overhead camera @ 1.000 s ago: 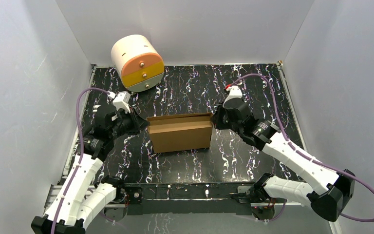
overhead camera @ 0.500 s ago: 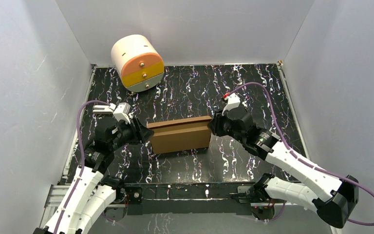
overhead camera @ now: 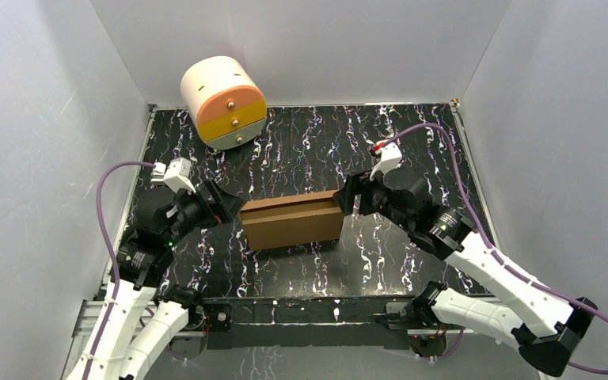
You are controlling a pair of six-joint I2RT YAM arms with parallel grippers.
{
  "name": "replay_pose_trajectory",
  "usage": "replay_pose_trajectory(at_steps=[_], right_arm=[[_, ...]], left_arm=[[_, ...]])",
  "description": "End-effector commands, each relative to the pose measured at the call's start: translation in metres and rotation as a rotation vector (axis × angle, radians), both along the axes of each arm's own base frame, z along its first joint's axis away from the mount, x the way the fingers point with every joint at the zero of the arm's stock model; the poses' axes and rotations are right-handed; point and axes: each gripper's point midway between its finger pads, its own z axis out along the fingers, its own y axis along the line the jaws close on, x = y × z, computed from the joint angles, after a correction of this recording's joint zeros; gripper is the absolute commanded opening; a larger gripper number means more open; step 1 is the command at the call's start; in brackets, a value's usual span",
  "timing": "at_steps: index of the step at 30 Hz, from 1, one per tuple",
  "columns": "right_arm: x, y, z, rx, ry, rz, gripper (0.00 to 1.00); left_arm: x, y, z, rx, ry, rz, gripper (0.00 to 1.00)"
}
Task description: Fold the paper box
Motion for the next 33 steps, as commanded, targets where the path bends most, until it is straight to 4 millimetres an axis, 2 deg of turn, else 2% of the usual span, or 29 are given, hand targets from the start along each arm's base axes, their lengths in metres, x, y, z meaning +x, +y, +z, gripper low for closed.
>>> replay_pose_trajectory(at_steps=[1,5,10,13,20,23,33], right_arm=[[0.016,0.007,0.032,0.027,-0.069,-0.029,0.81],[0.028,0.008,0.030,0.007,-0.084,-0.069,0.81],[0.033,0.015,0.000,-0.043,-0.025,-0.064,0.77],[0.030,0.013,-0.019,-0.062,0.007,-0.065,0.75],[0.013,0.005,-0.052,-0.068,0.068,-0.051,0.71],[0.010,0.006,-0.067,-0.076,0.097,-0.039,0.71],[0.002,0.012,-0.099,-0.065,0.160,-0.021,0.69]], left_arm=[[0.014,0.011,0.007,-0.012,0.043,0.119,0.84],[0.028,0.012,0.003,0.005,0.049,0.150,0.78],[0.031,0.005,-0.018,0.029,0.101,0.105,0.71],[0.025,-0.002,-0.036,0.028,0.161,0.066,0.67],[0.002,0.001,-0.076,0.026,0.265,0.061,0.61],[-0.004,-0.002,-0.087,0.011,0.306,0.051,0.60],[-0.021,-0.003,-0.123,-0.038,0.398,0.069,0.53]])
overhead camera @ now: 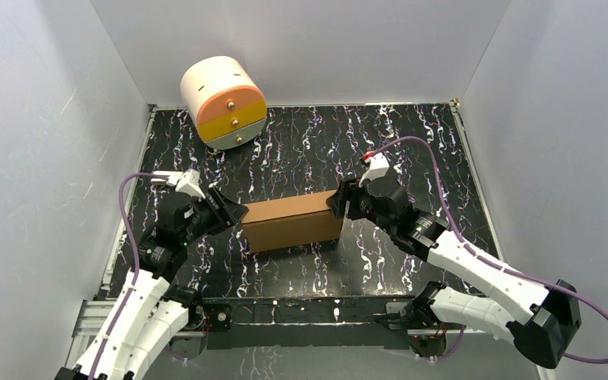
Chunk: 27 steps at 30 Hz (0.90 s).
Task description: Fold the paper box
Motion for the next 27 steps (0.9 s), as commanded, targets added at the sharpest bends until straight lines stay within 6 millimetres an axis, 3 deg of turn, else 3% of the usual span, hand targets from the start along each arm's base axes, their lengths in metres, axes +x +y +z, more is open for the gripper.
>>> replay_pose_trajectory(at_steps=[1,6,15,19,27], right_arm=[[-0.014,-0.007,-0.046,-0.084,0.107,0.023,0.69],[-0.016,-0.002,-0.053,-0.053,0.118,0.039,0.68],[0.000,0.008,-0.048,0.034,0.068,0.057,0.63],[0.005,0.011,-0.030,0.074,0.029,0.091,0.63],[0.008,0.003,-0.001,0.138,0.003,0.142,0.73]], left_arm=[[-0.036,-0.001,-0.058,0.004,0.211,-0.033,0.53],[-0.036,-0.004,-0.069,-0.058,0.207,-0.003,0.44],[0.008,-0.036,-0.057,-0.283,0.067,-0.024,0.32],[0.021,-0.035,-0.051,-0.234,0.023,-0.031,0.33],[0.027,-0.018,-0.031,-0.105,-0.035,0.001,0.49]])
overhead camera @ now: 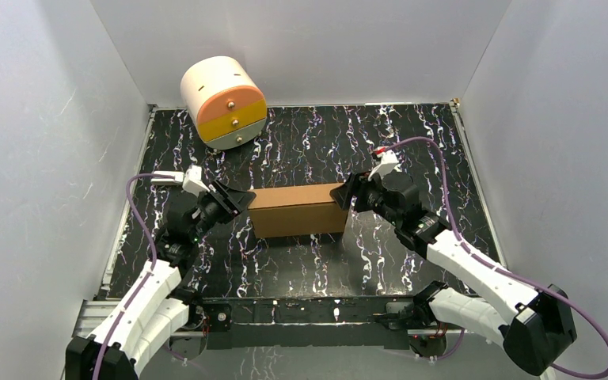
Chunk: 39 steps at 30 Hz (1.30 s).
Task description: Fold the paper box
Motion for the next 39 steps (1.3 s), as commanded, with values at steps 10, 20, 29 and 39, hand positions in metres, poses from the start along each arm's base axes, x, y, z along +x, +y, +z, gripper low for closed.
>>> replay_pose_trajectory(at_steps=[10,20,29,39], right_arm=[[-0.019,0.000,0.021,0.078,0.047,0.205,0.77],[-0.016,-0.012,-0.004,0.159,0.107,0.239,0.64],[-0.028,-0.020,-0.086,0.130,0.214,0.272,0.42],[-0.040,-0.030,-0.148,0.079,0.363,0.249,0.26]], left_arm=[[-0.025,0.019,-0.016,0.209,0.103,-0.016,0.72],[-0.031,0.011,-0.025,0.189,0.139,-0.060,0.72],[-0.032,0.017,-0.055,0.214,0.203,-0.035,0.66],[-0.030,0.011,-0.072,0.121,0.273,-0.043,0.67]])
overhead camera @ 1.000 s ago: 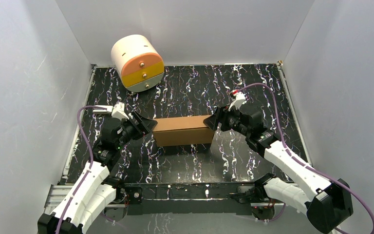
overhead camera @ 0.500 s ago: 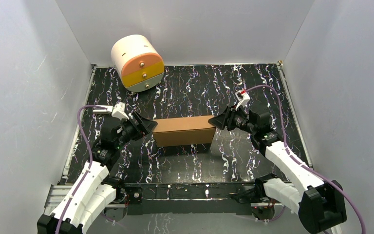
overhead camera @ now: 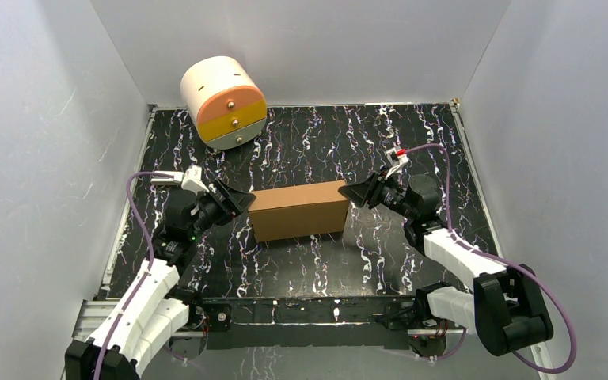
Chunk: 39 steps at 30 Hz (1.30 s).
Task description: Fold the paper box
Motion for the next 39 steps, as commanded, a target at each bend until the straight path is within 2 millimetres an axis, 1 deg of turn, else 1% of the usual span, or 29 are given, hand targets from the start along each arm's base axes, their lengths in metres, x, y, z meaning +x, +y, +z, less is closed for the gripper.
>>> replay_pose_trajectory(at_steps=[1,3,6,8,10,11,14,15,16,19,22,24,25,27,30,31,33,35,37,38,39], right_arm=[[-0.053,-0.021,-0.129,-0.240,0.388,0.037,0.26],[-0.057,-0.025,-0.138,-0.256,0.423,0.017,0.27],[-0.065,-0.033,-0.151,-0.259,0.482,-0.030,0.31],[-0.069,-0.037,-0.156,-0.248,0.518,-0.061,0.34],[-0.075,-0.036,-0.157,-0.227,0.550,-0.058,0.36],[-0.077,-0.034,-0.157,-0.216,0.555,-0.044,0.38],[-0.078,-0.031,-0.155,-0.205,0.557,-0.023,0.39],[-0.078,-0.030,-0.154,-0.201,0.555,-0.018,0.39],[-0.077,-0.029,-0.152,-0.194,0.550,-0.011,0.39],[-0.074,-0.023,-0.141,-0.166,0.538,0.013,0.39],[-0.067,-0.019,-0.129,-0.146,0.512,0.019,0.39],[-0.062,-0.018,-0.124,-0.142,0.496,0.012,0.38],[-0.061,-0.018,-0.123,-0.143,0.491,0.008,0.38],[-0.059,-0.018,-0.123,-0.142,0.484,0.005,0.38],[-0.058,-0.019,-0.127,-0.150,0.482,0.004,0.38],[-0.058,-0.019,-0.128,-0.152,0.479,0.005,0.37],[-0.058,-0.019,-0.131,-0.158,0.474,0.005,0.37],[-0.056,-0.020,-0.132,-0.162,0.461,0.003,0.37],[-0.055,-0.020,-0.131,-0.163,0.447,0.005,0.37],[-0.055,-0.020,-0.131,-0.164,0.443,0.006,0.37],[-0.053,-0.019,-0.129,-0.163,0.431,0.007,0.37]], left_arm=[[-0.025,-0.002,-0.060,-0.006,0.216,-0.042,0.67],[-0.029,-0.001,-0.062,-0.028,0.235,-0.042,0.68],[-0.036,0.009,-0.068,-0.020,0.258,-0.002,0.68],[-0.041,0.015,-0.073,-0.019,0.272,0.023,0.68],[-0.047,0.017,-0.083,-0.035,0.298,0.042,0.68],[-0.050,0.016,-0.087,-0.047,0.301,0.036,0.68],[-0.053,0.009,-0.093,-0.093,0.294,0.007,0.68],[-0.053,0.007,-0.091,-0.101,0.279,-0.006,0.69],[-0.049,0.004,-0.084,-0.112,0.249,-0.020,0.69],[-0.042,0.000,-0.060,-0.127,0.182,-0.050,0.71],[-0.042,-0.008,-0.037,-0.153,0.133,-0.102,0.73],[-0.045,-0.014,-0.030,-0.195,0.125,-0.132,0.73],[-0.048,-0.016,-0.031,-0.216,0.130,-0.139,0.72],[-0.054,-0.017,-0.045,-0.251,0.174,-0.130,0.66],[-0.064,-0.017,-0.069,-0.314,0.234,-0.098,0.54],[-0.068,-0.014,-0.082,-0.319,0.263,-0.075,0.51],[-0.070,-0.008,-0.098,-0.304,0.284,-0.031,0.44],[-0.070,-0.003,-0.108,-0.278,0.277,-0.006,0.39],[-0.072,-0.001,-0.119,-0.262,0.289,0.001,0.28],[-0.072,-0.001,-0.120,-0.255,0.289,0.002,0.25],[-0.071,0.000,-0.122,-0.243,0.289,0.003,0.24]])
